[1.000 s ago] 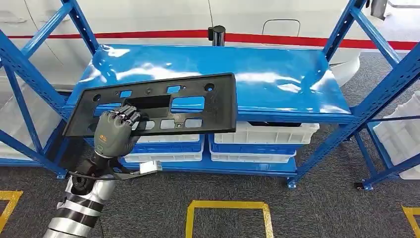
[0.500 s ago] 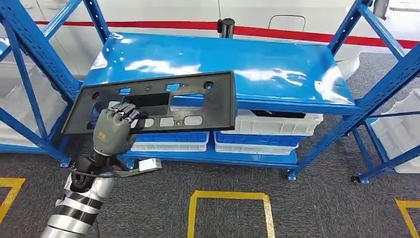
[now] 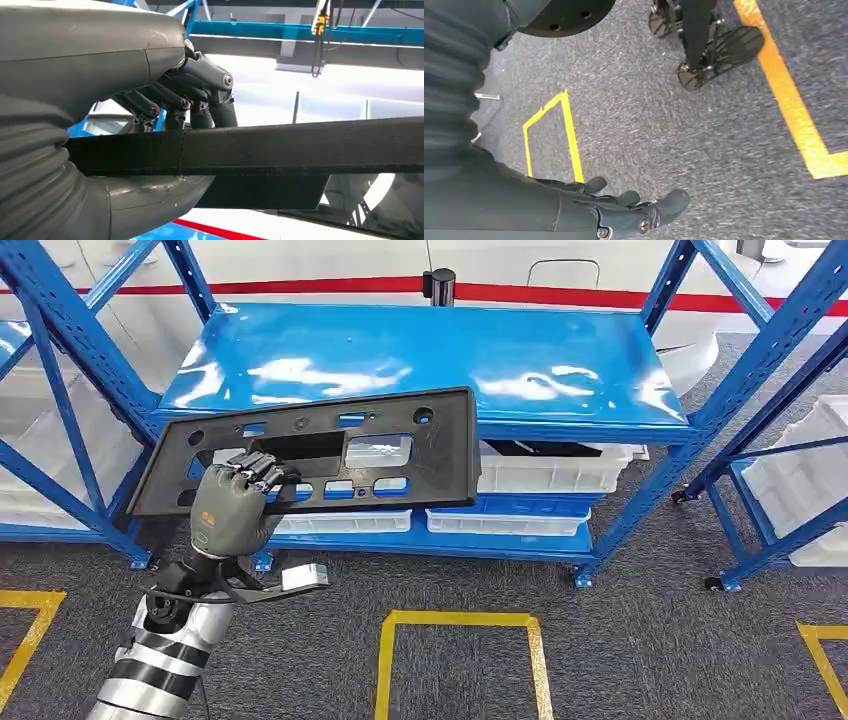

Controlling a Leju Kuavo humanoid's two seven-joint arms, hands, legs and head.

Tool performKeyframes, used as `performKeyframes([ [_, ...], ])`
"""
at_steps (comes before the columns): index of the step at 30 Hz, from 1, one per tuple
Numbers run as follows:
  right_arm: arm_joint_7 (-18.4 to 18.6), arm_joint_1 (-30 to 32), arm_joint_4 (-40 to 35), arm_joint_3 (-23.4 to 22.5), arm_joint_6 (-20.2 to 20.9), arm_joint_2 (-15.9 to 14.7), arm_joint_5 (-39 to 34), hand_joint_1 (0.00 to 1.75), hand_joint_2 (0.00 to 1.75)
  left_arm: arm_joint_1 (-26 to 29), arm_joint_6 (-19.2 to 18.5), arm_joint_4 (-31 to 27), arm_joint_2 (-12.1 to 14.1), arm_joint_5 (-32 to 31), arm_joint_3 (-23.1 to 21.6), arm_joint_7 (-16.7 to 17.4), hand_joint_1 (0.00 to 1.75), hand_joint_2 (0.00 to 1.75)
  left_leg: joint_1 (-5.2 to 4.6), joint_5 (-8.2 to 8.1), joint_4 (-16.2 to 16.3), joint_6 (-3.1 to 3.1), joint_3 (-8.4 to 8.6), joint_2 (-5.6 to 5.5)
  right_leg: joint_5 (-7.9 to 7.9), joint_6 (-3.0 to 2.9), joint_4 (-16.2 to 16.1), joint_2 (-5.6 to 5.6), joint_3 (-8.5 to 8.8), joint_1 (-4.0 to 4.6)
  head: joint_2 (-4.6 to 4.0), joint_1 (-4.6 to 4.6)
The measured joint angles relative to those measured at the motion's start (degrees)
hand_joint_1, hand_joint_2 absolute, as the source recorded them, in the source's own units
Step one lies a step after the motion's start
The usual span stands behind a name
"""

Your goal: Take the parts from the cabinet and place them on the table.

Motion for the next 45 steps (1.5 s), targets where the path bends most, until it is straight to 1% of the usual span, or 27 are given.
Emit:
performKeyframes([
  [1, 0.0, 0.0, 0.0, -0.1, 0.0, 0.0, 0.0, 0.0, 1.75, -0.1, 0.0, 0.0, 0.0, 0.0, 0.0, 0.0, 1.75, 1.75, 0.13, 1.36, -5.5, 0.06, 3.69, 0.01, 0.04, 0.08, 0.3, 0.01, -0.15, -0.01, 0.02, 0.02],
  [2, 0.0, 0.0, 0.0, -0.2, 0.0, 0.0, 0.0, 0.0, 1.75, -0.2, 0.0, 0.0, 0.0, 0.1, -0.1, 0.1, 1.75, 1.75, 0.06, -0.13, -8.7, 0.23, 5.78, -0.05, 0.13, 0.26, 0.6, 0.01, -0.61, 0.15, 0.0, 0.07],
  [3, 0.0, -0.1, 0.0, -0.2, -0.1, 0.0, 0.0, 0.0, 1.75, -0.2, 0.0, 0.0, 0.0, 0.1, -0.1, 0.2, 1.75, 1.75, -0.39, 0.76, -8.8, 0.94, 5.44, -0.18, 0.42, 0.7, 0.7, -0.02, -0.89, 0.47, 0.02, 0.15],
  [5, 0.0, 0.0, 0.0, -0.2, -0.1, -0.1, 0.0, 0.0, 1.75, -0.2, 0.0, 0.0, 0.0, 0.1, -0.2, 0.2, 1.75, 1.75, -0.66, 0.93, -8.8, 1.3, 4.9, -0.13, 1.02, 1.58, 0.7, 0.05, -1.17, 0.32, 0.0, 0.11],
  [7, 0.0, 0.0, 0.0, -0.3, -0.1, -0.2, 0.0, 0.0, 1.75, -0.4, 0.0, 0.0, 0.0, 0.2, -0.2, 0.3, 1.75, 1.75, -0.24, 1.94, -9.7, 2.79, 4.62, 0.03, 0.96, 2.21, 0.9, 0.05, -1.72, 0.36, 0.0, 0.11],
  [9, 0.0, 0.0, 0.0, -0.3, -0.1, -0.1, 0.0, 0.0, 1.75, -0.7, 0.0, 0.0, 0.0, 0.3, -0.3, 0.3, 1.75, 1.75, -0.35, 2.78, -9.7, 3.86, 3.61, 0.08, -3.14, 1.68, 6.0, 0.23, -4.25, 0.24, 0.0, 0.46],
  [11, 0.0, 0.0, 0.0, -0.3, -0.2, -0.1, 0.0, 0.0, 1.75, -0.7, 0.0, 0.1, 0.0, 0.3, -0.3, 0.5, 1.75, 1.75, -0.4, 3.57, -9.7, 3.97, 2.34, 0.11, -7.52, 1.5, 15.4, 0.22, -7.83, 0.15, 0.02, 0.39],
  [12, 0.0, 0.0, 0.0, -0.4, -0.2, -0.1, 0.0, 0.0, 1.75, -0.7, 0.0, 0.2, 0.0, 0.3, -0.3, 0.5, 1.75, 1.75, -0.4, 3.99, -9.7, 3.92, 1.76, 0.15, -8.48, 1.79, 18.5, 0.23, -8.73, 0.15, 0.02, 0.5],
  [14, 0.0, 0.0, 0.0, -0.5, -0.2, -0.1, 0.0, 0.0, 1.75, -0.7, 0.0, 0.5, 0.0, 0.3, -0.3, 0.6, 1.75, 1.75, -0.36, 4.74, -9.7, 3.73, 0.78, 0.18, -7.22, 2.85, 16.8, 0.22, -6.76, 0.03, 0.0, 0.5],
  [16, 0.0, 0.0, 0.0, -0.6, -0.3, -0.3, 0.0, 0.0, 1.75, -0.7, 0.0, 0.5, 0.0, 0.2, -0.3, 0.7, 1.75, 1.75, -0.25, 5.43, -9.6, 3.21, 0.05, 0.06, -3.76, 3.89, 5.8, 0.21, 0.14, -0.15, 0.0, 0.48],
  [17, 0.0, -0.1, 0.0, -0.6, -0.3, -0.3, 0.0, 0.0, 1.75, -0.8, 0.0, 0.5, 0.0, 0.2, -0.3, 0.7, 1.75, 1.75, -0.29, 5.72, -9.6, 2.85, -0.12, 0.03, -3.54, 3.82, 0.7, 0.22, 3.05, -0.22, 0.02, 0.5],
  [18, 0.0, -0.1, 0.0, -0.6, -0.3, -0.3, 0.0, 0.0, 1.75, -0.8, 0.0, 0.5, 0.0, 0.2, -0.3, 0.7, 1.75, 1.75, -0.54, 6.12, -9.6, 2.45, -0.55, 0.04, -3.59, 3.09, -0.2, 0.56, 4.01, 0.35, 0.0, 0.37],
  [20, 0.0, 0.0, 0.0, -0.7, -0.5, -0.3, 0.0, 0.0, 1.75, -0.9, 0.0, 0.5, -0.1, 0.2, -0.3, 0.8, 1.75, 1.75, -0.39, 6.77, -9.8, 1.73, -0.53, 0.05, -3.21, 2.73, 0.0, 0.84, 3.23, 0.41, 0.0, 0.53],
  [22, 0.1, 0.0, 0.0, -0.7, -0.6, -0.3, 0.0, 0.0, 1.75, -0.9, 0.0, 0.5, -0.1, 0.2, -0.4, 0.7, 1.75, 1.75, -0.43, 7.56, -10.1, 0.96, -0.66, -0.09, -2.42, 1.57, -0.4, 0.7, 2.55, 0.13, 0.0, 0.46],
  [24, 0.2, 0.0, 0.0, -0.7, -0.6, -0.3, 0.0, 0.0, 1.75, -1.0, 0.0, 0.5, -0.1, 0.3, -0.3, 0.7, 1.75, 1.75, -0.29, 3.23, -6.7, 0.58, -2.26, 0.01, -1.61, 0.57, -0.4, 0.45, 2.37, -0.25, 0.0, -0.04],
  [26, 0.2, 0.0, 0.0, -0.7, -0.7, -0.3, 0.1, 0.0, 1.75, -0.8, 0.0, 0.5, -0.1, 0.3, -0.4, 0.7, 1.75, 1.75, -0.27, -2.05, 2.0, 0.48, -5.21, -0.05, -1.02, -0.26, -0.3, 0.3, 1.59, 0.07, 0.0, -0.02],
  [28, 0.2, 0.1, 0.0, -0.7, -0.7, -0.4, 0.1, 0.0, 1.75, -0.4, 0.0, 0.5, -0.1, 0.3, -0.4, 0.7, 1.75, 1.75, -0.28, -3.53, 7.9, 0.45, -6.53, -0.03, -0.76, -0.35, -0.2, 0.29, 1.05, 0.43, 0.0, -0.02],
  [30, 0.3, 0.2, 0.0, -0.7, -0.7, -0.4, 0.1, 0.0, 1.75, -0.2, 0.0, 0.5, -0.1, 0.3, -0.4, 0.7, 1.75, 1.75, -0.32, -0.25, 3.5, 0.9, -3.06, -0.03, -0.72, -0.3, 0.0, 0.3, 0.98, 0.64, 0.02, -0.02],
  [32, 0.3, 0.2, 0.0, -0.7, -0.7, -0.3, 0.1, 0.0, 1.75, -0.3, 0.0, 0.5, -0.1, 0.3, -0.4, 0.7, 1.75, 1.75, -0.67, 3.82, -6.3, 2.28, 2.38, -0.18, -0.73, -0.28, 0.2, 0.32, 1.09, 0.97, 0.0, -0.04],
  [33, 0.3, 0.2, 0.0, -0.7, -0.7, 0.0, 0.2, 0.0, 1.75, -0.3, 0.0, 0.5, -0.1, 0.3, -0.4, 0.7, 1.75, 1.75, -0.93, 2.81, -7.8, 2.9, 3.69, -0.1, -0.6, -0.04, 0.1, 0.25, 0.66, 1.1, 0.02, 0.2],
  [35, 0.4, 0.2, 0.0, -0.7, -0.7, 0.0, 0.2, 0.0, 1.75, -0.2, 0.0, 0.4, -0.1, 0.3, -0.4, 0.7, 1.75, 1.75, -1.45, 3.06, -9.3, 2.89, 3.8, -0.06, -0.04, 0.79, 0.2, 0.24, 0.29, 0.71, 0.0, -0.13],
  [37, 0.4, 0.2, 0.0, -0.7, -0.7, 0.1, 0.2, 0.0, 1.75, -0.2, 0.0, 0.4, -0.1, 0.3, -0.4, 0.7, 1.75, 1.75, -1.69, 4.1, -10.2, 3.53, 3.7, -0.01, 0.45, 1.53, -0.3, 0.29, 0.21, 0.52, 0.0, -0.22],
  [38, 0.4, 0.2, 0.0, -0.7, -0.7, -0.1, 0.2, 0.0, 1.75, -0.3, 0.0, 0.3, -0.1, 0.3, -0.4, 0.7, 1.75, 1.75, -0.74, 4.29, -12.6, 3.69, 4.67, 0.24, -0.55, 1.5, 0.1, 0.29, -0.48, 0.46, 0.0, -0.22],
  [39, 0.4, 0.2, 0.0, -0.7, -0.7, -0.1, 0.2, 0.0, 1.75, -0.4, 0.0, 0.3, -0.2, 0.3, -0.4, 0.7, 1.75, 1.75, -0.72, 4.75, -12.6, 4.22, 4.48, 0.22, -2.12, 1.41, 1.7, 0.36, -1.44, 0.56, 0.02, -0.09],
  [41, 0.4, 0.3, 0.0, -0.7, -0.7, 0.0, 0.3, 0.0, 1.75, -0.5, 0.0, 0.3, -0.3, 0.3, -0.4, 0.7, 1.75, 1.75, -0.51, 5.16, -12.7, 4.17, 3.69, 0.27, -5.87, 1.49, 10.0, 0.39, -4.89, 0.16, 0.0, 0.17],
  [43, 0.4, 0.3, 0.0, -0.7, -0.7, -0.1, 0.3, 0.0, 1.75, -0.3, 0.0, 0.5, -0.3, 0.3, -0.3, 0.7, 1.75, 1.75, -0.28, 5.46, -12.4, 3.81, 2.92, 0.45, -7.78, 2.52, 17.3, 0.37, -7.79, -0.48, 0.02, 0.17],
  [45, 0.4, 0.3, 0.0, -0.7, -0.7, -0.3, 0.3, 0.0, 1.75, -0.1, 0.0, 0.5, -0.3, 0.3, -0.3, 0.6, 1.75, 1.75, 0.26, 5.76, -12.2, 3.32, 2.36, 0.54, -5.4, 4.34, 13.5, 0.33, -5.56, -1.1, 0.02, 0.18],
])
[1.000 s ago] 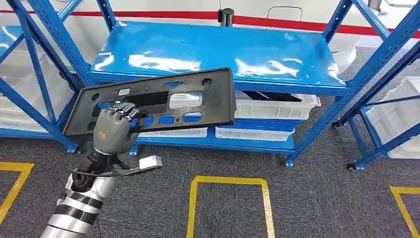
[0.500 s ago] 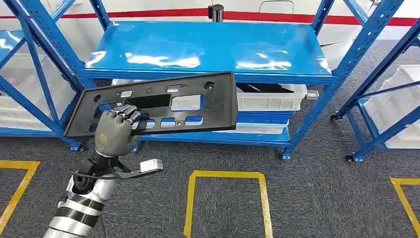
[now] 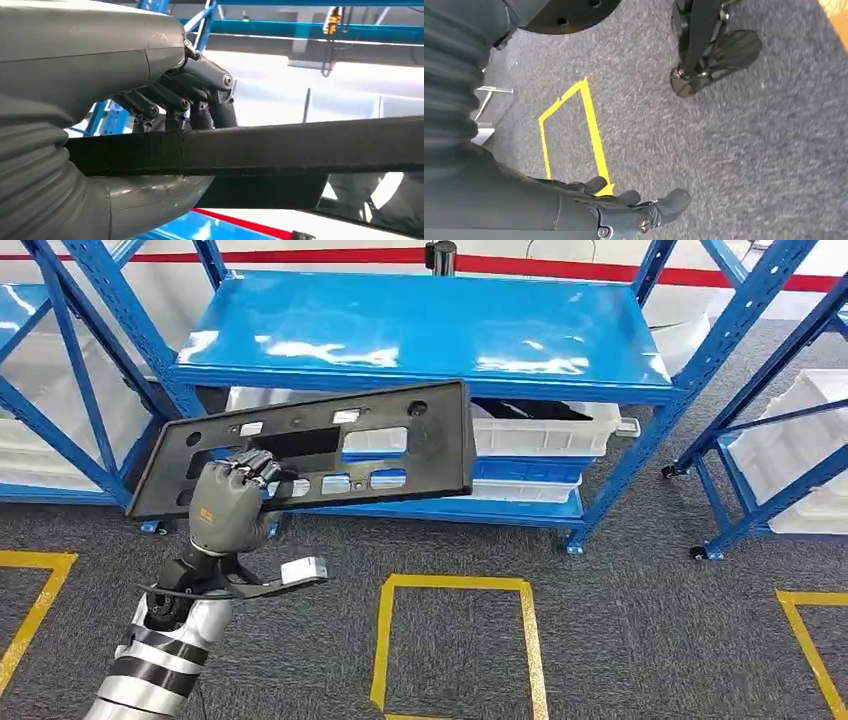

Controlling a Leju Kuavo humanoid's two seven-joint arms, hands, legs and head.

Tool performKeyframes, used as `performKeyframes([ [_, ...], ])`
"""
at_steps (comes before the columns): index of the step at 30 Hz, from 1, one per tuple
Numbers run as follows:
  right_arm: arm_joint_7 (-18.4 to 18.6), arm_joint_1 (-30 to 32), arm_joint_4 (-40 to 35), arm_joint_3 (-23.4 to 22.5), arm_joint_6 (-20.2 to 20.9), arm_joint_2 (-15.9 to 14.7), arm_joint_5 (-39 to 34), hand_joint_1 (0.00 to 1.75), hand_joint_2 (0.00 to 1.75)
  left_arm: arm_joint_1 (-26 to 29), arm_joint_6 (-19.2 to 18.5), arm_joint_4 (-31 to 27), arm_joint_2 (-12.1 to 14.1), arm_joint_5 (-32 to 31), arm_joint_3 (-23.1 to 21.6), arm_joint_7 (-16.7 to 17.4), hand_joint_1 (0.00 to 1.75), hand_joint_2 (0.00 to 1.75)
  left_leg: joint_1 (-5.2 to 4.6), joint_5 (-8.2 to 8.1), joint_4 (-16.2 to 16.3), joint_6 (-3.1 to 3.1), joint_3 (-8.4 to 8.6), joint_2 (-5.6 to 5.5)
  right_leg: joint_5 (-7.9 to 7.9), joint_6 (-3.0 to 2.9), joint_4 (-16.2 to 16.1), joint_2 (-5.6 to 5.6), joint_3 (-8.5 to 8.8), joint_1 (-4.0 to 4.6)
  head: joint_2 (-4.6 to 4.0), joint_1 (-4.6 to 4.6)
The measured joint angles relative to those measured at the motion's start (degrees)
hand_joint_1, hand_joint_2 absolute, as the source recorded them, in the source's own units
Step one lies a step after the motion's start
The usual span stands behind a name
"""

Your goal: Take the parts from the cabinet and place them on the table.

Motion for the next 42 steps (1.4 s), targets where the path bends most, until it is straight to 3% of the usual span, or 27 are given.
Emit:
performKeyframes([
  [2, 0.0, -0.1, 0.0, 0.0, 0.0, -0.1, 0.1, 0.0, 1.75, 0.0, 0.0, 0.0, 0.0, 0.0, 0.0, 0.0, 1.75, 1.75, 0.72, 0.17, 0.6, -0.69, -0.59, -0.02, 3.85, 1.99, -11.0, -0.12, 5.98, -0.81, -0.02, 0.02],
  [3, 0.0, -0.2, 0.0, 0.0, 0.1, 0.1, 0.2, 0.0, 1.75, -0.1, 0.0, 0.0, 0.0, 0.0, 0.0, 0.0, 1.75, 1.75, 0.51, 0.24, 0.9, -1.35, -1.19, -0.07, 2.99, 2.25, -14.4, 0.15, 7.63, -0.95, -0.02, 0.17],
  [4, -0.1, -0.3, 0.0, 0.0, 0.1, 0.1, 0.2, 0.0, 1.75, -0.1, 0.0, -0.1, 0.0, 0.0, 0.0, 0.0, 1.75, 1.75, 0.35, 0.54, 1.0, -1.92, -1.59, -0.18, 4.02, 1.0, -13.5, 1.13, 7.52, 0.02, -0.02, 0.26],
  [7, -0.2, -0.3, 0.0, 0.0, 0.1, 0.0, 0.3, 0.0, 1.75, 0.1, 0.0, -0.1, 0.0, 0.0, 0.0, 0.0, 1.75, 1.75, 0.38, 1.65, 1.0, -3.01, -1.79, -0.51, 4.13, 0.35, -12.7, 0.93, 6.47, 0.03, -0.02, 0.13],
  [8, -0.3, -0.3, 0.0, 0.0, 0.1, 0.0, 0.3, 0.0, 1.75, 0.1, 0.0, 0.0, 0.0, 0.0, 0.0, 0.0, 1.75, 1.75, 0.61, 1.11, 1.2, -3.25, -2.09, -0.45, 4.54, -0.54, -13.0, 0.67, 6.14, -0.45, -0.02, 0.17],
  [10, -0.3, -0.4, 0.0, 0.0, 0.1, -0.1, 0.4, 0.0, 1.75, 0.1, 0.0, -0.1, -0.1, 0.0, 0.1, -0.2, 1.75, 1.75, 0.64, -4.66, 6.7, -3.08, -3.99, -0.27, 5.29, -2.12, -12.9, 0.52, 5.36, -0.3, -0.02, -0.2],
  [12, -0.4, -0.4, 0.0, 0.0, 0.2, -0.2, 0.4, 0.0, 1.75, 0.1, 0.0, -0.1, -0.1, 0.0, 0.1, -0.2, 1.75, 1.75, 0.51, -10.37, 16.3, -3.06, -6.88, -0.39, 6.05, -3.31, -12.9, 0.37, 4.3, 0.36, -0.02, -0.22],
  [13, -0.4, -0.4, 0.0, 0.0, 0.2, -0.2, 0.4, 0.0, 1.75, 0.1, 0.0, -0.1, -0.1, 0.0, 0.2, -0.2, 1.75, 1.75, 0.48, -11.58, 19.7, -2.93, -7.52, -0.41, 6.43, -3.75, -12.8, 0.36, 3.73, 0.72, -0.02, -0.18],
  [15, -0.4, -0.3, 0.0, 0.0, 0.2, -0.2, 0.5, 0.0, 1.75, 0.1, 0.0, -0.1, -0.1, 0.0, 0.2, -0.4, 1.75, 1.75, 0.36, -9.5, 18.8, -2.39, -5.21, -0.42, 7.16, -3.79, -12.8, 0.38, 2.79, 1.13, -0.02, -0.18],
  [17, -0.5, -0.4, 0.0, 0.0, 0.2, -0.2, 0.5, 0.0, 1.75, 0.1, 0.0, -0.1, -0.1, 0.1, 0.2, -0.5, 1.75, 1.75, 0.21, -5.86, 10.2, -1.63, 1.18, -0.45, 7.91, -3.51, -12.7, 0.45, 2.07, 1.32, -0.02, -0.2],
  [18, -0.6, -0.4, 0.0, 0.0, 0.2, -0.2, 0.5, 0.0, 1.75, -0.1, 0.0, -0.2, -0.1, 0.1, 0.2, -0.6, 1.75, 1.75, 0.06, -6.17, 5.1, -1.17, 4.49, -0.61, 8.24, -3.32, -12.7, 0.46, 1.91, 1.29, -0.02, -0.2],
  [19, -0.7, -0.4, 0.0, 0.0, 0.2, -0.2, 0.5, 0.0, 1.75, -0.2, 0.0, -0.3, -0.1, 0.1, 0.2, -0.6, 1.75, 1.75, -0.3, -7.2, 2.3, -1.28, 6.21, -0.61, 8.66, -2.74, -12.7, 0.46, 1.6, 1.7, -0.02, -0.11],
  [22, -0.8, -0.3, 0.0, 0.0, 0.2, -0.2, 0.5, 0.0, 1.75, -0.2, 0.0, -0.5, -0.1, 0.2, 0.3, -0.7, 1.75, 1.75, -1.14, -6.43, 2.1, -0.91, 5.41, -0.62, 10.08, -1.42, -13.2, 0.41, 1.41, 1.07, -0.02, -0.13],
  [23, -0.8, 0.0, 0.1, -0.1, 0.2, -0.3, 0.5, 0.0, 1.75, -0.3, 0.0, -0.5, -0.1, 0.2, 0.3, -0.7, 1.75, 1.75, -0.93, -5.52, 1.3, -0.45, 4.32, -0.45, 10.53, -0.82, -13.4, 0.57, 1.21, 1.63, -0.02, -0.13],
  [25, -0.8, -0.2, 0.1, -0.2, 0.2, -0.4, 0.5, 0.0, 1.75, -0.6, 0.0, -0.5, -0.2, 0.3, 0.3, -0.7, 1.75, 1.75, -0.61, -3.88, 1.0, 0.39, 3.71, -0.26, 6.37, -1.47, -10.4, 0.33, -0.95, 1.24, -0.02, 0.3],
  [27, -0.8, -0.2, 0.1, -0.3, 0.2, -0.3, 0.5, 0.0, 1.75, -0.6, 0.0, -0.5, -0.2, 0.3, 0.3, -0.7, 1.75, 1.75, -0.68, -2.64, 1.0, 0.46, 2.08, -0.26, 0.68, -2.18, -2.0, 0.32, -3.36, 1.15, -0.02, 0.55],
  [28, -0.8, -0.1, 0.1, -0.4, 0.2, -0.3, 0.5, 0.0, 1.75, -0.5, 0.0, -0.5, -0.2, 0.2, 0.3, -0.7, 1.75, 1.75, -0.72, -1.97, 1.1, 0.46, 1.16, -0.23, -1.01, -1.99, 2.6, 0.32, -4.42, 1.17, -0.02, 0.5],
  [30, -0.8, -0.1, 0.1, -0.4, 0.2, -0.4, 0.5, 0.0, 1.75, -0.5, 0.0, -0.5, -0.2, 0.2, 0.3, -0.7, 1.75, 1.75, -0.75, -0.67, 1.1, 0.35, -0.59, -0.11, 0.4, -0.64, 5.0, 0.32, -3.35, 1.16, -0.02, 0.54],
  [32, -0.8, -0.2, 0.1, -0.4, 0.2, -0.5, 0.5, 0.0, 1.75, -0.5, 0.0, -0.5, -0.2, 0.2, 0.3, -0.7, 1.75, 1.75, -0.74, 0.51, 1.1, 0.03, -2.01, -0.11, 3.6, 0.35, -1.7, 0.31, 2.22, 1.14, -0.02, 0.61],
  [33, -0.9, -0.3, 0.1, -0.4, 0.2, -0.5, 0.5, 0.0, 1.75, -0.5, 0.0, -0.5, -0.2, 0.2, 0.3, -0.7, 1.75, 1.75, -0.74, 1.04, 1.2, -0.24, -2.46, -0.16, 3.68, 0.12, -7.5, 0.29, 6.46, 1.14, -0.02, 0.61],
  [34, -0.9, -0.5, 0.1, -0.4, 0.2, -0.5, 0.5, 0.0, 1.75, -0.4, 0.0, -0.5, -0.2, 0.2, 0.3, -0.7, 1.75, 1.75, -1.1, 1.43, 1.3, -0.61, -2.84, -0.19, 1.7, -0.7, -13.2, 0.28, 10.79, 1.33, -0.02, 0.61],
  [35, -0.9, -0.6, 0.1, -0.4, 0.3, -0.6, 0.6, 0.0, 1.75, -0.5, 0.0, -0.6, -0.2, 0.2, 0.3, -0.7, 1.75, 1.75, -1.1, 1.94, 1.3, -0.88, -2.96, 0.02, 1.26, -1.37, -15.2, 0.5, 11.47, 1.54, 0.0, 0.31],
  [37, -1.0, -0.5, 0.1, -0.4, 0.3, -0.5, 0.6, 0.0, 1.75, -0.4, 0.0, -0.6, -0.2, 0.2, 0.3, -0.7, 1.75, 1.75, -1.07, 3.0, 1.0, -1.5, -2.98, 0.03, 1.75, -1.69, -14.5, 0.6, 10.66, 1.75, 0.0, 0.44],
  [38, -1.0, -0.5, 0.1, -0.4, 0.3, -0.5, 0.7, 0.0, 1.75, -0.3, 0.0, -0.6, -0.2, 0.3, 0.3, -0.6, 1.75, 1.75, -1.13, 3.35, 0.9, -1.86, -3.05, -0.01, 2.15, -2.29, -14.6, 0.58, 9.71, 1.52, 0.0, 0.2],
  [39, -1.0, -0.5, 0.1, -0.4, 0.3, -0.4, 0.7, 0.0, 1.75, -0.2, 0.0, -0.6, -0.2, 0.3, 0.3, -0.6, 1.75, 1.75, -0.82, 2.48, 1.5, -2.12, -3.5, -0.17, 2.73, -3.15, -14.8, 0.31, 9.82, 0.52, -0.02, 0.17],
  [41, -1.0, -0.5, 0.1, -0.4, 0.3, -0.4, 0.7, 0.0, 1.75, -0.2, 0.0, -0.6, -0.2, 0.3, 0.4, -0.5, 1.75, 1.75, -0.71, -4.22, 7.2, -2.42, -5.55, -0.32, 3.78, -4.42, -14.7, 0.11, 8.95, 0.82, -0.02, -0.04],
  [42, -1.0, -0.4, 0.1, -0.5, 0.3, -0.4, 0.7, 0.0, 1.75, 0.0, 0.0, -0.6, -0.2, 0.3, 0.4, -0.4, 1.75, 1.75, -0.69, -7.5, 12.4, -2.66, -6.96, -0.33, 4.32, -4.5, -14.7, 0.0, 8.23, 0.93, -0.02, -0.02],
])
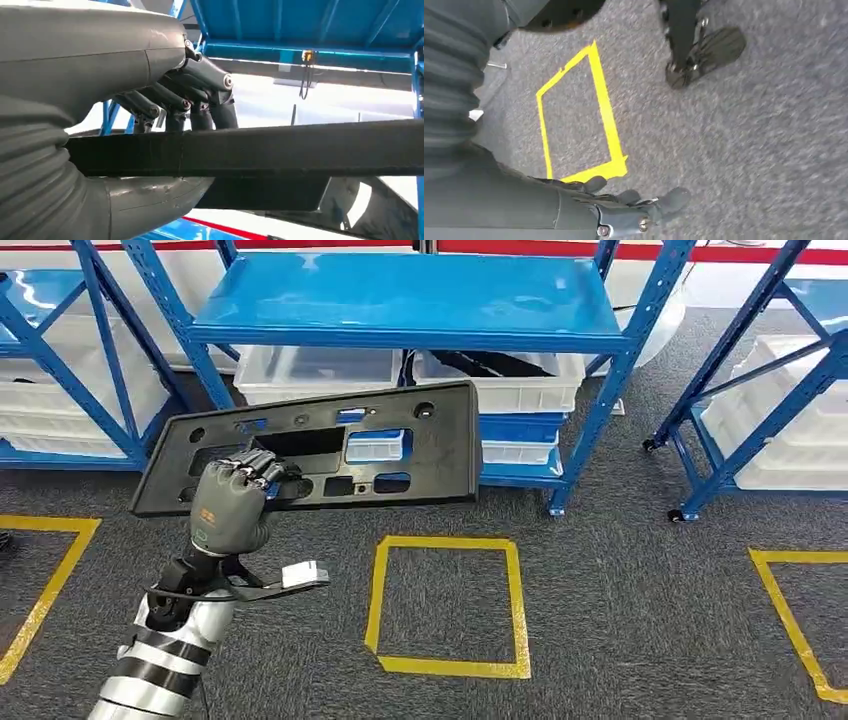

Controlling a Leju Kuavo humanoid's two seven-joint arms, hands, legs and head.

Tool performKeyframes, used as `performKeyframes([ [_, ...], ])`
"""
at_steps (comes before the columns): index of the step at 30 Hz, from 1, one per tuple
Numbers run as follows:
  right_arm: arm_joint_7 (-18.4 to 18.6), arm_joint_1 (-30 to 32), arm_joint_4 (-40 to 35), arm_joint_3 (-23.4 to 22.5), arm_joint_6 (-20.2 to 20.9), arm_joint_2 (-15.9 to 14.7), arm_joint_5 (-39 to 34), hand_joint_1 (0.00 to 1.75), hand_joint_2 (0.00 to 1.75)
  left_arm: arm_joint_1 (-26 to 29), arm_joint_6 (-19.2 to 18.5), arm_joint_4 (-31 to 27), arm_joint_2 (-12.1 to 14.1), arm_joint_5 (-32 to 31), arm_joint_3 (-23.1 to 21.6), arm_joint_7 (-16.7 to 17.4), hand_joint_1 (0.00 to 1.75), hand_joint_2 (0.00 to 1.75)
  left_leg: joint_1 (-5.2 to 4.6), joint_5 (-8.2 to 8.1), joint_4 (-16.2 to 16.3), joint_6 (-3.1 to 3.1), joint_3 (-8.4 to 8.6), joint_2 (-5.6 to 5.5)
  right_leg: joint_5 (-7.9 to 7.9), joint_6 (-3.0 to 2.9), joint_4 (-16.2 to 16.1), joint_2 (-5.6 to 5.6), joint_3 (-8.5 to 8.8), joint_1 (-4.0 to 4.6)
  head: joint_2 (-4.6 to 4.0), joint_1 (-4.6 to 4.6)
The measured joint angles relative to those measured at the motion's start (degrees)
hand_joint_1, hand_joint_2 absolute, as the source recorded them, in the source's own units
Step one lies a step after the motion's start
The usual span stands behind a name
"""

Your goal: Take the parts from the cabinet and place them on the table.

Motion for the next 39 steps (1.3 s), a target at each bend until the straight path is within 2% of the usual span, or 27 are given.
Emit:
performKeyframes([
  [1, 0.0, 0.0, 0.0, 0.0, 0.0, -0.1, 0.0, 0.0, 1.75, 0.2, 0.0, 0.0, 0.0, 0.0, 0.0, 0.0, 1.75, 1.75, 0.04, -1.81, 4.2, -0.2, -1.0, 0.01, 0.5, -0.03, 0.1, -0.02, -0.69, 0.12, 0.02, -0.04],
  [3, -0.1, 0.0, 0.0, 0.0, 0.1, -0.1, 0.0, 0.0, 1.75, 0.4, 0.0, 0.0, 0.0, 0.0, 0.0, 0.0, 1.75, 1.75, 0.13, -1.08, 7.1, -0.29, -0.44, 0.01, 1.34, 0.13, 0.4, -0.02, -2.09, 0.2, 0.0, -0.04],
  [4, -0.1, 0.0, 0.0, 0.0, 0.2, 0.0, 0.0, 0.0, 1.75, 0.4, 0.0, 0.0, 0.0, 0.0, 0.0, 0.0, 1.75, 1.75, 0.17, 0.69, 5.1, -0.26, 1.47, 0.03, 1.69, 0.32, 0.7, -0.01, -2.75, 0.17, 0.0, -0.06],
  [6, -0.2, 0.1, 0.0, 0.0, 0.2, 0.1, 0.0, 0.0, 1.75, 0.3, 0.0, 0.0, 0.0, 0.0, 0.0, 0.0, 1.75, 1.75, 0.42, 3.57, -4.1, -0.2, 8.34, 0.02, 2.06, 0.84, 1.5, 0.05, -3.91, 0.01, 0.0, -0.06],
  [7, -0.2, 0.0, 0.0, 0.0, 0.2, 0.0, 0.0, 0.0, 1.75, 0.2, 0.0, 0.0, 0.0, 0.0, -0.1, 0.0, 1.75, 1.75, 0.38, 1.11, -8.6, -0.31, 11.28, -0.28, 2.32, 1.26, 1.8, 0.05, -4.53, 0.21, 0.0, -0.11],
  [10, -0.3, 0.0, 0.0, 0.0, 0.2, 0.0, 0.0, 0.0, 1.75, 0.2, 0.0, -0.2, 0.0, 0.0, -0.1, 0.0, 1.75, 1.75, -0.35, 1.91, -9.1, 0.86, 10.61, -0.55, 3.49, 2.54, 1.9, 0.05, -4.96, 0.36, 0.0, -0.11],
  [12, -0.4, 0.1, 0.0, 0.0, 0.2, -0.2, 0.0, 0.0, 1.75, 0.2, 0.0, -0.2, 0.0, 0.0, -0.1, 0.1, 1.75, 1.75, -0.09, 3.18, -9.8, 2.4, 9.85, -0.27, 3.88, 3.46, 1.9, 0.06, -5.47, 0.45, 0.0, -0.02],
  [14, -0.7, 0.1, 0.0, -0.1, 0.2, -0.1, 0.0, 0.0, 1.75, -0.1, 0.0, -0.2, 0.0, 0.0, -0.2, 0.4, 1.75, 1.75, -0.17, 4.51, -9.8, 3.3, 8.36, -0.22, -0.96, 2.66, 6.4, 0.08, -7.83, 0.26, 0.0, 0.37],
  [16, -1.0, 0.0, 0.0, -0.2, 0.2, 0.0, -0.1, 0.0, 1.75, -0.1, 0.0, -0.2, 0.0, 0.0, -0.3, 0.8, 1.75, 1.75, -0.33, 5.74, -9.7, 3.7, 6.53, -0.15, -6.16, 1.98, 15.1, 0.08, -10.44, 0.23, 0.0, 0.46],
  [17, -1.2, 0.0, 0.0, -0.4, 0.2, -0.1, -0.2, 0.0, 1.75, -0.1, 0.0, -0.2, 0.0, 0.0, -0.4, 0.9, 1.75, 1.75, -0.45, 6.45, -9.7, 3.73, 5.54, -0.09, -7.33, 2.24, 18.6, 0.08, -11.19, 0.23, 0.0, 0.48],
  [19, -1.4, 0.0, 0.0, -0.5, 0.2, -0.2, -0.3, 0.0, 1.75, 0.0, 0.0, -0.2, -0.1, 0.0, -0.5, 1.2, 1.75, 1.75, -0.55, 7.76, -9.7, 3.64, 3.8, -0.04, -5.55, 3.33, 18.9, 0.08, -9.47, 0.28, 0.0, 0.46],
  [20, -1.5, 0.0, 0.0, -0.5, 0.2, -0.2, -0.4, 0.0, 1.75, -0.1, 0.0, -0.2, -0.2, 0.0, -0.6, 1.2, 1.75, 1.75, -0.6, 8.2, -9.7, 3.57, 3.25, -0.05, -4.37, 3.68, 17.2, 0.08, -7.92, 0.34, 0.0, 0.48],
  [21, -1.6, 0.0, 0.0, -0.7, 0.2, -0.3, -0.4, 0.0, 1.75, -0.1, 0.0, -0.2, -0.2, 0.0, -0.6, 1.2, 1.75, 1.75, -0.67, 9.0, -9.7, 3.41, 2.35, -0.08, -2.65, 3.85, 12.1, 0.07, -4.03, 0.51, 0.02, 0.46],
  [22, -1.7, 0.0, 0.0, -0.8, 0.1, -0.4, -0.4, 0.0, 1.75, -0.1, 0.0, -0.2, -0.3, 0.0, -0.6, 1.2, 1.75, 1.75, -0.67, 9.4, -9.7, 3.3, 2.03, -0.09, -2.57, 3.45, 8.5, 0.06, -1.37, 0.73, 0.0, 0.44],
  [23, -1.9, -0.2, 0.0, -0.9, 0.1, -0.7, -0.4, 0.0, 1.75, 0.0, 0.0, -0.2, -0.5, 0.0, -0.6, 1.2, 1.75, 1.75, -0.68, 9.87, -9.6, 3.04, 1.77, -0.06, -4.01, 2.31, 2.8, -0.04, 3.0, 1.16, 0.0, 0.39],
  [24, -1.9, -0.3, 0.0, -1.0, 0.0, -0.7, -0.5, 0.0, 1.75, -0.1, 0.0, -0.2, -0.5, 0.1, -0.6, 1.2, 1.75, 1.75, -0.93, 10.29, -9.5, 2.79, 1.6, 0.01, -4.84, 1.86, -0.6, -0.28, 4.79, 1.39, 0.0, 0.48],
  [26, -2.2, -0.2, 0.0, -1.1, -0.1, -0.8, -0.5, 0.0, 1.75, -0.2, 0.0, -0.2, -0.7, 0.3, -0.6, 1.1, 1.75, 1.75, -0.64, 11.37, -10.0, 2.25, 1.86, 0.37, -3.9, 1.91, 0.1, -0.01, 3.45, 1.5, 0.0, 0.33],
  [28, -2.4, -0.3, 0.0, -1.3, -0.2, -1.0, -0.5, 0.0, 1.75, -0.3, 0.0, -0.2, -0.8, 0.6, -0.7, 0.7, 1.75, 1.75, -0.7, 12.6, -10.7, 1.4, 1.76, 0.38, -2.87, 1.0, 0.0, -0.05, 2.76, 1.44, 0.0, 0.24],
  [29, -2.4, -0.2, 0.0, -1.4, -0.2, -0.8, -0.6, 0.0, 1.75, -0.3, 0.0, -0.2, -0.8, 0.7, -0.7, 0.6, 1.75, 1.75, -0.45, 11.2, -9.8, 1.17, 1.01, 0.17, -2.05, 0.6, -0.4, -0.18, 2.49, 0.14, 0.02, 0.22],
  [31, -2.6, -0.2, 0.0, -1.6, -0.3, -0.9, -0.7, 0.0, 1.75, -0.5, 0.0, -0.2, -0.8, 1.1, -0.7, 0.4, 1.75, 1.75, -0.41, 3.84, -3.5, 0.55, -0.94, -0.09, -0.76, -0.29, -0.3, -0.26, 1.6, 0.34, 0.0, -0.09],
  [32, -2.7, -0.1, 0.0, -1.8, -0.4, -0.9, -0.8, 0.0, 1.75, -0.5, 0.0, -0.2, -0.8, 1.3, -0.6, 0.2, 1.75, 1.75, -0.24, 0.78, 1.3, 0.24, -2.08, -0.1, -0.08, -0.21, -0.3, -0.33, 0.82, 0.36, 0.02, 0.07],
  [33, -2.9, 0.0, 0.0, -1.9, -0.5, -0.9, -0.8, 0.0, 1.75, -0.5, 0.0, -0.1, -0.8, 1.5, -0.5, 0.0, 1.75, 1.75, -0.08, -0.79, 5.4, -0.05, -2.98, -0.1, 0.51, -0.17, -0.2, -0.33, -0.02, 0.36, 0.0, -0.02],
  [34, -2.9, 0.1, 0.0, -2.0, -0.6, -0.8, -0.9, 0.0, 1.75, -0.5, 0.0, 0.0, -0.8, 1.8, -0.5, -0.3, 1.75, 1.75, 0.14, -0.75, 7.9, -0.31, -2.99, -0.09, 1.06, 0.0, 0.0, -0.33, -0.87, 0.28, 0.02, -0.02],
  [36, -3.0, 0.2, 0.0, -2.1, -0.8, -0.6, -0.9, 0.0, 1.75, -0.6, 0.0, 0.0, -0.8, 2.1, -0.3, -0.6, 1.75, 1.75, 0.71, 2.12, 4.6, -0.82, 0.97, -0.03, 1.85, 0.53, 0.4, -0.29, -2.35, -0.13, 0.0, -0.04],
  [37, -3.0, 0.1, 0.0, -2.3, -0.8, -0.5, -1.0, 0.0, 1.75, -0.6, 0.0, 0.0, -0.8, 2.1, -0.3, -0.7, 1.75, 1.75, 0.99, 3.53, -0.2, -1.16, 4.67, 0.0, 2.08, 0.9, 0.9, -0.27, -3.02, -0.48, 0.0, 0.0],
  [38, -3.0, 0.1, 0.0, -2.3, -0.9, -0.5, -1.0, 0.0, 1.75, -0.8, 0.0, 0.0, -0.8, 2.1, -0.3, -0.7, 1.75, 1.75, 1.37, 3.69, -5.3, -1.59, 8.51, 0.02, 2.24, 1.19, 1.6, -0.23, -3.61, -0.6, 0.0, -0.09],
  [39, -3.0, 0.1, 0.0, -2.4, -1.0, -0.8, -1.0, 0.0, 1.75, -1.0, 0.0, 0.1, -0.9, 2.1, -0.3, -0.9, 1.75, 1.75, 1.02, 1.74, -8.3, -2.04, 10.61, -0.41, 2.38, 1.46, 2.1, -0.19, -4.58, -0.18, 0.0, -0.33],
])
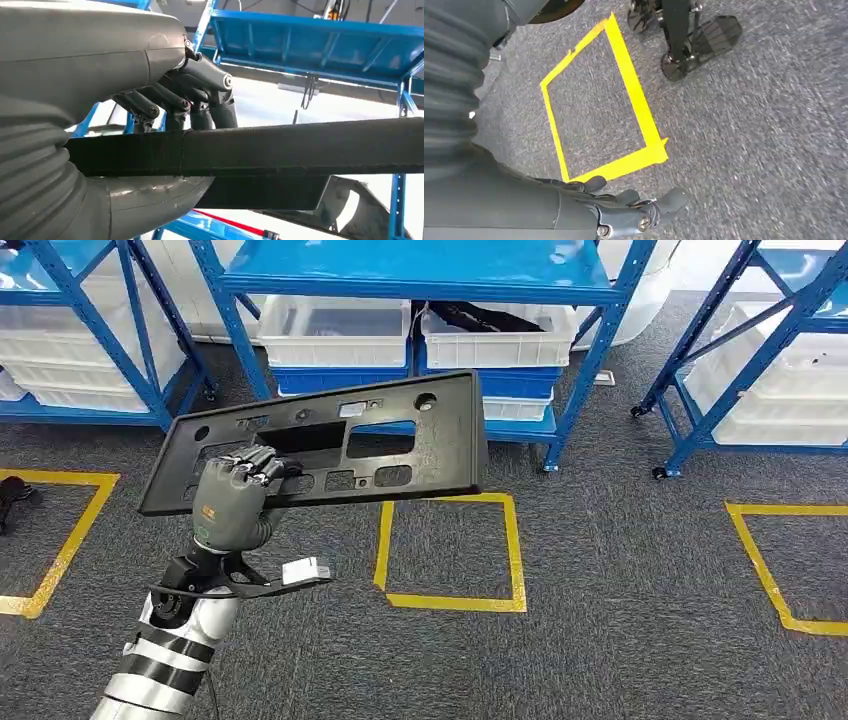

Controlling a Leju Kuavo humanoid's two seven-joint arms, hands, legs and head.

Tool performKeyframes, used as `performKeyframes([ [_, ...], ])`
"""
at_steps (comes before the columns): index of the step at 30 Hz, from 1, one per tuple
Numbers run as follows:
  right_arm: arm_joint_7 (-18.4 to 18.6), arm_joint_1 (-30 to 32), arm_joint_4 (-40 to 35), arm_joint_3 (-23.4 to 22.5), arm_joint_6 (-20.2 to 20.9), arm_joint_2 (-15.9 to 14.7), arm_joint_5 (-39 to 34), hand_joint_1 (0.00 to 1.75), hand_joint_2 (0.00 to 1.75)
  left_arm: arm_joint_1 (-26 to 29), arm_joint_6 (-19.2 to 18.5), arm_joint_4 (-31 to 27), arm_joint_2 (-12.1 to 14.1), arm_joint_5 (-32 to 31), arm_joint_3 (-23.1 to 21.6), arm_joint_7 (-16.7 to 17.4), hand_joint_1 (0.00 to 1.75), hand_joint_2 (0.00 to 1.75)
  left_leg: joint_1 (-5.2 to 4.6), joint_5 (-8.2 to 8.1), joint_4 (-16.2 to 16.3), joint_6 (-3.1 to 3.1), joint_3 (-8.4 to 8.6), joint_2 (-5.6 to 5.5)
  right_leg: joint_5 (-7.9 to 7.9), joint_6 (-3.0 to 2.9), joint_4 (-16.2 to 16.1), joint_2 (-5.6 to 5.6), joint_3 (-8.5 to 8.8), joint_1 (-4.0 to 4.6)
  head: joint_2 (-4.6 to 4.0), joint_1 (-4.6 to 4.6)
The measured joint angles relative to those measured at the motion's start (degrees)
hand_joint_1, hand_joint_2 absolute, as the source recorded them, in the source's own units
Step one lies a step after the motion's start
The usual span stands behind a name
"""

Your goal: Take the parts from the cabinet and place them on the table.

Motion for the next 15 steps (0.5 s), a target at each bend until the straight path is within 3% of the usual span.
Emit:
performKeyframes([
  [1, 0.0, 0.0, 0.0, 0.0, -0.1, 0.1, 0.0, 0.0, 1.75, 0.0, 0.0, 0.0, -0.2, 0.2, 0.0, -0.3, 1.75, 1.75, -0.16, 0.66, 0.5, 1.17, -1.17, -0.34, 0.3, 0.43, 0.3, 0.07, -0.2, 0.01, 0.0, 0.22],
  [3, -0.2, 0.0, 0.0, -0.3, -0.2, 0.1, -0.2, 0.0, 1.75, 0.0, 0.0, 0.2, -0.2, 0.4, 0.1, -0.7, 1.75, 1.75, -0.45, 0.68, 0.5, 2.15, -1.87, -0.36, 1.1, 1.44, 0.2, 0.12, -0.65, 0.04, 0.0, 0.22],
  [4, -0.2, 0.0, 0.0, -0.5, -0.2, 0.2, -0.3, 0.0, 1.75, -0.1, 0.0, 0.5, -0.5, 0.4, 0.1, -0.9, 1.75, 1.75, -0.5, 1.26, 0.3, 3.04, -2.32, -0.26, 1.55, 2.09, 0.1, 0.16, -1.06, 0.13, 0.02, 0.31],
  [5, -0.2, 0.3, 0.0, -0.6, -0.3, 0.2, -0.5, 0.0, 1.75, -0.4, 0.0, 0.7, -0.8, 0.3, 0.1, -1.0, 1.75, 1.75, -0.42, 1.95, 0.0, 3.99, -2.93, -0.06, 1.01, 2.18, 0.7, 0.15, -1.61, -0.27, 0.0, 0.37],
  [6, -0.2, 0.3, 0.0, -0.7, -0.3, 0.2, -0.5, 0.0, 1.75, -0.7, 0.0, 0.8, -1.1, 0.2, 0.1, -1.2, 1.75, 1.75, -0.56, 2.48, 0.0, 4.72, -3.61, -0.11, -1.12, 1.72, 2.4, 0.11, -2.83, -0.19, 0.02, 0.46],
  [8, -0.2, 0.3, 0.0, -1.0, -0.3, 0.3, -0.4, 0.0, 1.75, -1.0, 0.0, 1.0, -1.5, 0.0, 0.1, -1.4, 1.75, 1.75, -0.79, 3.7, 0.1, 5.27, -5.27, -0.11, -6.67, 0.81, 10.9, 0.15, -5.88, -0.03, 0.02, 0.61],
  [9, -0.2, 0.3, 0.0, -1.0, -0.3, 0.3, -0.4, 0.0, 1.75, -1.0, 0.0, 1.1, -1.6, 0.1, 0.1, -1.6, 1.75, 1.75, -0.92, 4.14, 0.1, 5.35, -6.01, -0.1, -8.42, 0.72, 14.8, 0.15, -7.07, 0.03, 0.0, 0.55],
  [10, -0.3, 0.3, 0.0, -1.0, -0.3, 0.3, -0.3, 0.0, 1.75, -0.9, 0.0, 1.3, -1.7, 0.5, 0.1, -1.9, 1.75, 1.75, -1.1, 4.66, 0.1, 5.41, -6.85, -0.08, -9.03, 1.03, 17.8, 0.15, -7.63, 0.1, 0.0, 0.62],
  [11, -0.4, 0.3, 0.0, -1.0, -0.3, 0.3, -0.2, 0.0, 1.75, -0.9, 0.0, 1.5, -1.7, 0.9, 0.1, -2.1, 1.75, 1.75, -1.2, 5.21, 0.1, 5.38, -7.59, -0.01, -8.23, 1.46, 18.1, 0.15, -6.92, 0.17, 0.0, 0.55],
  [12, -0.4, 0.3, 0.0, -1.0, -0.2, 0.3, -0.2, 0.0, 1.75, -0.9, 0.0, 1.5, -1.7, 1.1, 0.1, -2.3, 1.75, 1.75, -1.32, 5.8, 0.1, 5.32, -8.27, 0.03, -6.59, 1.9, 16.0, 0.15, -5.04, 0.29, 0.0, 0.61],
  [13, -0.4, 0.3, 0.0, -1.1, -0.2, 0.3, 0.0, 0.0, 1.75, -0.9, 0.0, 1.5, -1.7, 1.1, 0.1, -2.6, 1.75, 1.75, -1.42, 6.35, 0.1, 5.22, -8.88, 0.02, -5.0, 2.03, 12.0, 0.15, -2.05, 0.45, 0.02, 0.57],
  [14, -0.5, 0.2, 0.0, -1.1, -0.2, 0.3, 0.0, 0.0, 1.75, -0.9, 0.0, 1.5, -1.7, 1.1, 0.2, -2.8, 1.75, 1.75, -1.51, 6.86, 0.1, 5.09, -9.34, 0.02, -4.47, 1.5, 7.0, 0.14, 1.57, 0.8, 0.02, 0.59],
  [15, -0.6, 0.1, 0.0, -1.2, -0.2, 0.0, 0.1, 0.0, 1.75, -0.8, 0.0, 1.5, -1.8, 1.1, 0.4, -3.1, 1.75, 1.75, -1.41, 7.25, 0.1, 4.92, -9.48, 0.12, -6.19, 0.26, 1.9, 0.06, 4.89, 1.22, 0.0, 0.46],
])
